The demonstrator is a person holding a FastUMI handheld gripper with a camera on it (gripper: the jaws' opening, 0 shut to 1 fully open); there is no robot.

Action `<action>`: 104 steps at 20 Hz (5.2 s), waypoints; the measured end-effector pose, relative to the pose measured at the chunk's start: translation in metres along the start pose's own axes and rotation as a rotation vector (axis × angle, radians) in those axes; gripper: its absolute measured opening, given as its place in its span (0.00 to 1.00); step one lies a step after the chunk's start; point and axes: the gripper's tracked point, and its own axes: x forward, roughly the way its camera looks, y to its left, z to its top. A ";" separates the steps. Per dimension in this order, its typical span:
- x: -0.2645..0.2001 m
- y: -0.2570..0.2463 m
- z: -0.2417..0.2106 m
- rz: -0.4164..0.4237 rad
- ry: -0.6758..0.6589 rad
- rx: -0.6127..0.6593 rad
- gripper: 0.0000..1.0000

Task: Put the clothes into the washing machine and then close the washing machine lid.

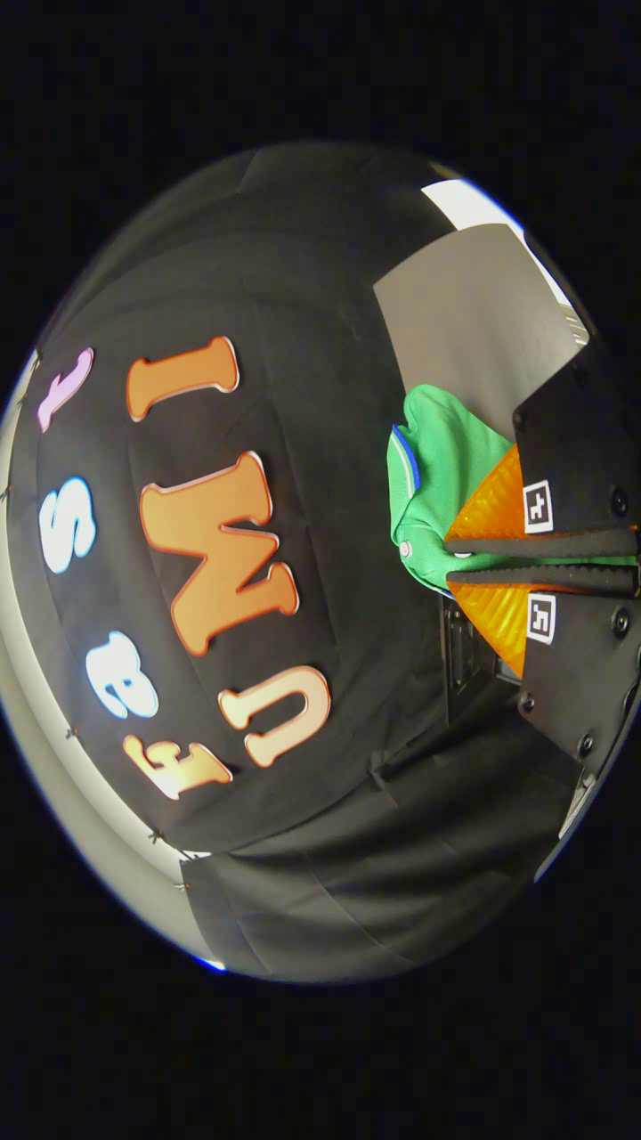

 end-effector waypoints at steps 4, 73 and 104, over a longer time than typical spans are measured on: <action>0.016 0.082 -0.025 0.060 0.008 -0.022 0.12; 0.299 0.059 -0.378 -0.179 0.483 -0.027 0.99; 0.359 0.075 -0.169 -0.191 0.102 -0.194 0.99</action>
